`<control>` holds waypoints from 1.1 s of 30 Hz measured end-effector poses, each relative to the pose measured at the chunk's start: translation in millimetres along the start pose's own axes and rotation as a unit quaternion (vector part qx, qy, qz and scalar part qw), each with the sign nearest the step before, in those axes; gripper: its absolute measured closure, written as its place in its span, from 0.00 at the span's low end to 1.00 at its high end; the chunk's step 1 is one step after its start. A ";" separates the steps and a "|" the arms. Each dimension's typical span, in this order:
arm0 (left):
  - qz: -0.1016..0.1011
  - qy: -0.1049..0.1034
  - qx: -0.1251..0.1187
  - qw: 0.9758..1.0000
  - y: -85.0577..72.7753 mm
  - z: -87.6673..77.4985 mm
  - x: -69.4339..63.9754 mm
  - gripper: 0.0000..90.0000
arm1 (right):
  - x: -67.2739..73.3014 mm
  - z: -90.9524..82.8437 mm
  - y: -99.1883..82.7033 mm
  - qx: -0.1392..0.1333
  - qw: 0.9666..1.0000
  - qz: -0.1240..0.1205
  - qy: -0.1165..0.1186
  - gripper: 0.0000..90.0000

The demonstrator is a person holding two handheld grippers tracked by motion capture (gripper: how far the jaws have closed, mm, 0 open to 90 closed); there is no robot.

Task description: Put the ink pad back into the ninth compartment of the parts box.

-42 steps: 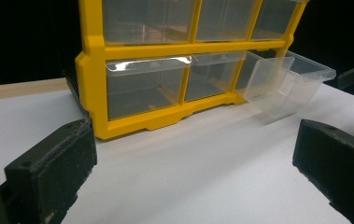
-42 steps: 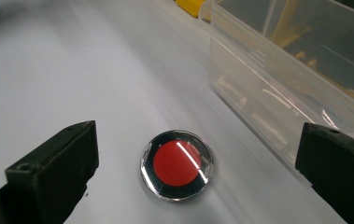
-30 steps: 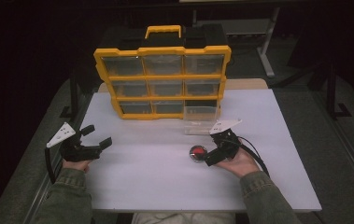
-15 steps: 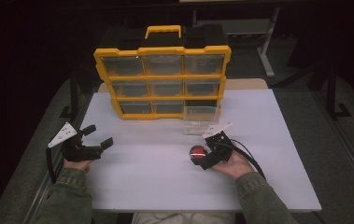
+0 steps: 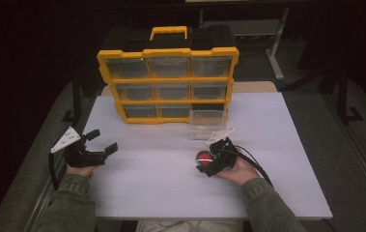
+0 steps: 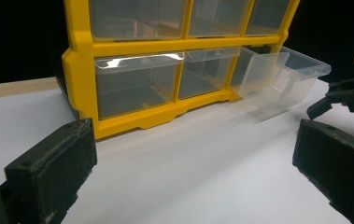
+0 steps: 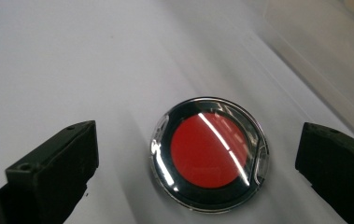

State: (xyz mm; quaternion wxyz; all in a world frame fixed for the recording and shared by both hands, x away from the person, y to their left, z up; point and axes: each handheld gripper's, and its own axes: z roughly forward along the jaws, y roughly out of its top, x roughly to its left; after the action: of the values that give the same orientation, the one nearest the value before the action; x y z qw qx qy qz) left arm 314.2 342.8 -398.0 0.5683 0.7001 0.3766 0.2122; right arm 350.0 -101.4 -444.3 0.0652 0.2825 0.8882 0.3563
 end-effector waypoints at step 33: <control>0.000 -0.007 0.001 1.000 -0.3 2.5 -1.6 0.00 | -0.9 2.4 0.1 0.007 1.000 -0.003 -0.011 0.32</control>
State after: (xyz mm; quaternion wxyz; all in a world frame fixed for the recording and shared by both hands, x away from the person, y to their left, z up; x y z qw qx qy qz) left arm 314.9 340.0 -398.8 0.5699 0.7024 0.3726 0.2072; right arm 351.5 -100.4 -446.0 0.0745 0.2842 0.8909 0.3464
